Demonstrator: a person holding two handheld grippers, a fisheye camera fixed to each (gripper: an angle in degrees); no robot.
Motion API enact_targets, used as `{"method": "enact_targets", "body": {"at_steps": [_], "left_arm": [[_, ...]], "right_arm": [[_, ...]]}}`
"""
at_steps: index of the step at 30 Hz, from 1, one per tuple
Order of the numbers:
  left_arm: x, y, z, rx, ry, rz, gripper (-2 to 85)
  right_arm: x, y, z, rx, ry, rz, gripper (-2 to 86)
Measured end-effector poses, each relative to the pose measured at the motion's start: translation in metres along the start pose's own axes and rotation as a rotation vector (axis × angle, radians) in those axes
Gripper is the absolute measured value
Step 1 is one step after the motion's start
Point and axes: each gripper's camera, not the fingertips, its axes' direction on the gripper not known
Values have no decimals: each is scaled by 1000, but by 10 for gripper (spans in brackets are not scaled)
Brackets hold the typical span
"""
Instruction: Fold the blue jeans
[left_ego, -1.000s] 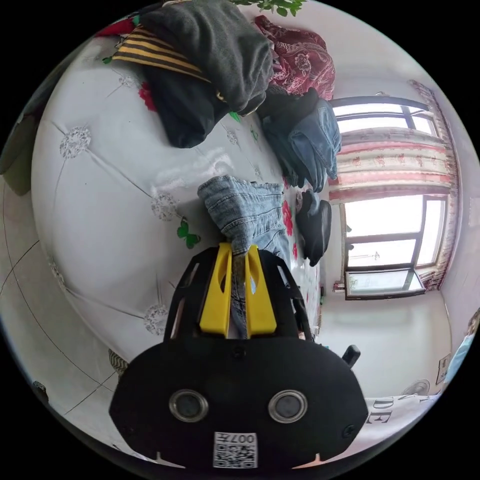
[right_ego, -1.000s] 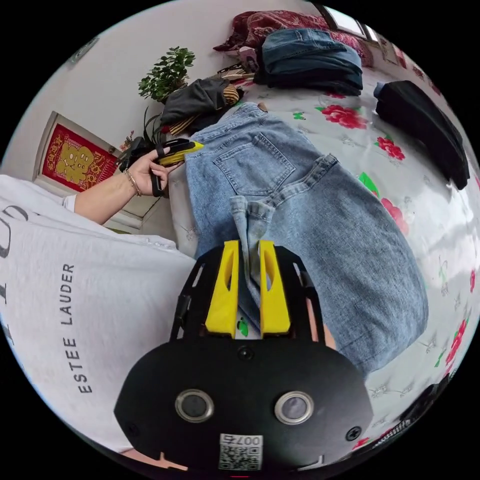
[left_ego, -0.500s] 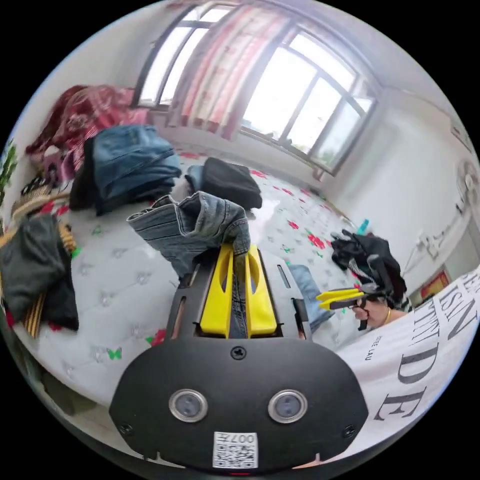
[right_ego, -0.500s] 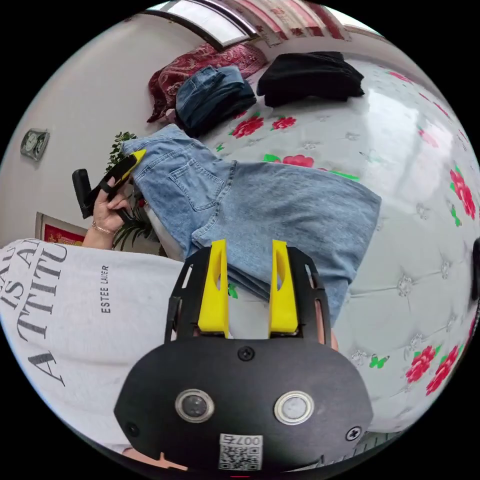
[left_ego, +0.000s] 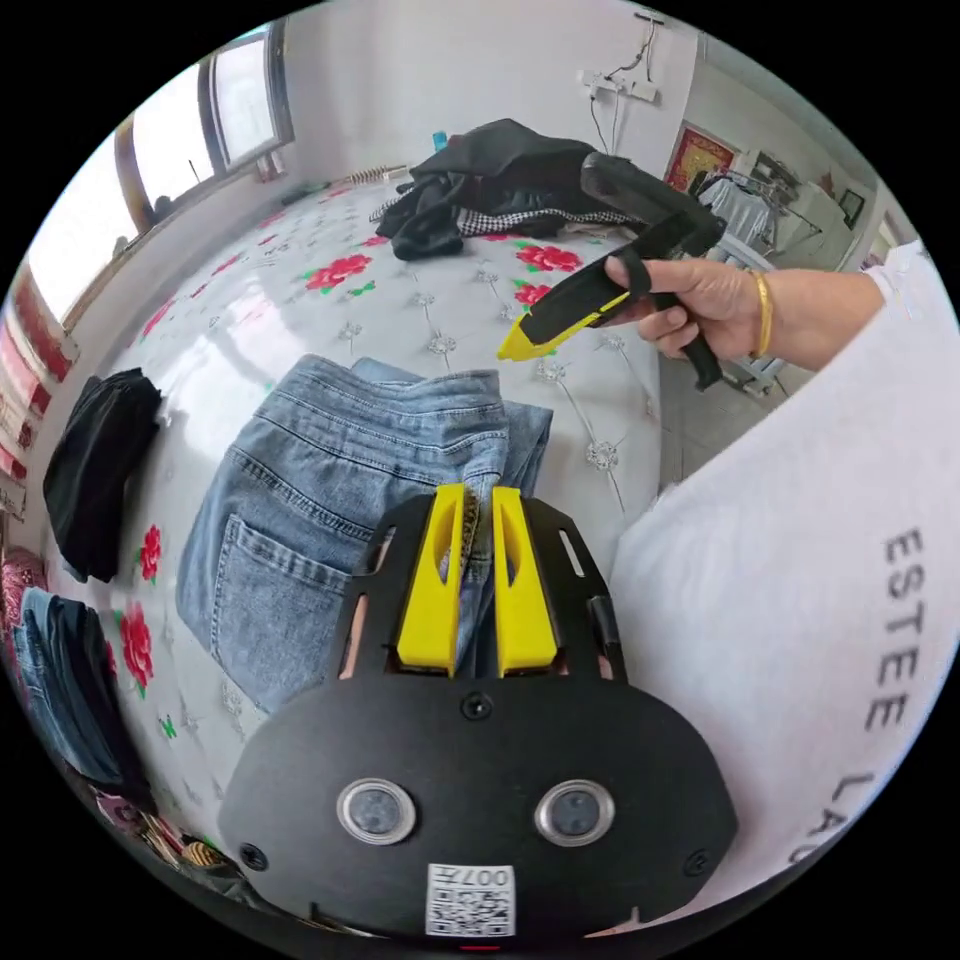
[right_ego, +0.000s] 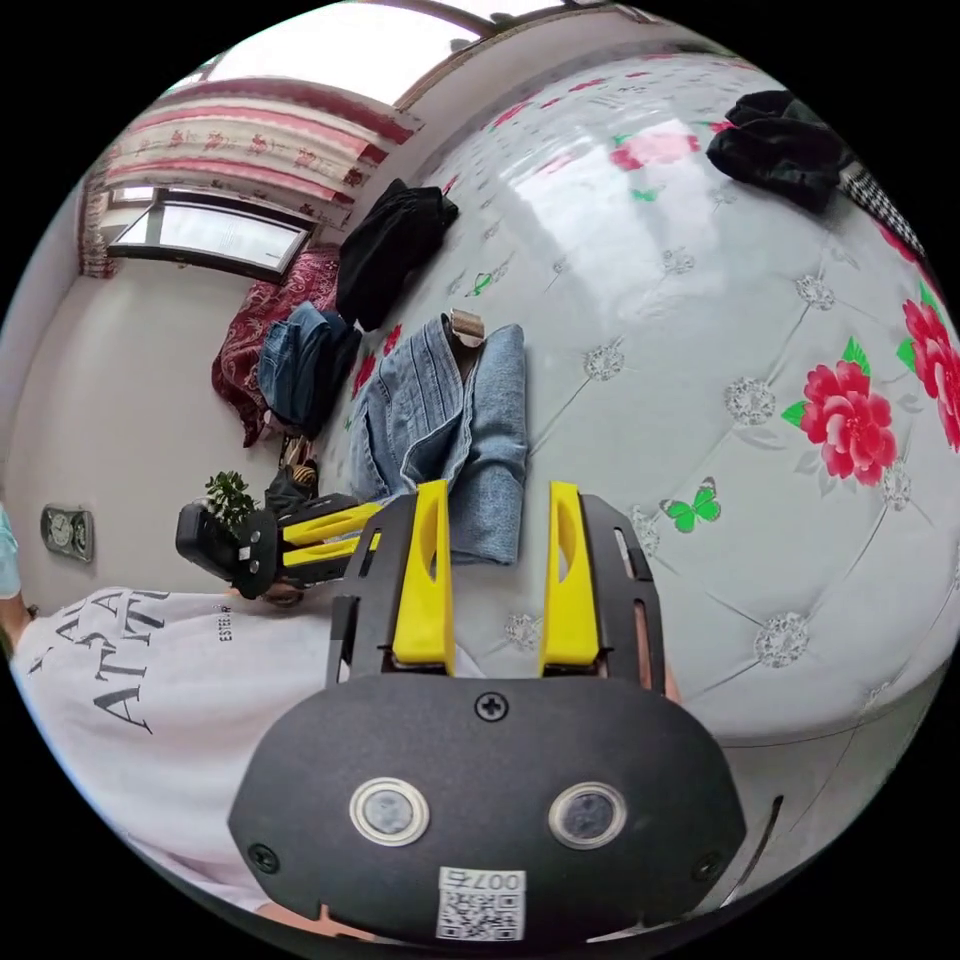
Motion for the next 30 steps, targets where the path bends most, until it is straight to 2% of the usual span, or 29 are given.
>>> {"method": "enact_targets", "body": {"at_steps": [3,5,7,9,11,13,15,18,22,26,30], "left_arm": [[-40,36,-46,141,38,-218,48],[-90,82,-66,203,8,-477,63],[-127,122,-60,163,-54,-643,92],[-160,159,-39,76,-30,-784,123],[-196,195,-8,67,155,-940,149],[-210,204,13,78,258,-979,146],[-218,202,25,71,255,-952,129],[-240,197,34,104,362,-945,60],[-295,169,-3,263,398,-885,48],[-402,115,-82,409,293,-762,48],[-515,76,-151,533,162,-799,53]], "right_arm": [[7,-24,3,-6,-52,8,128],[16,-45,12,-26,-90,28,130],[25,-57,20,-40,-119,51,130],[34,-66,34,-86,-141,72,125],[35,-70,47,-114,-127,41,112],[36,-72,56,-143,-171,49,99],[37,-73,59,-160,-172,55,82],[30,-81,53,-166,-180,60,47],[-14,-135,33,-103,-291,-1,16],[-104,-256,17,-15,-372,-195,5],[-201,-366,23,105,-357,-339,4]]}}
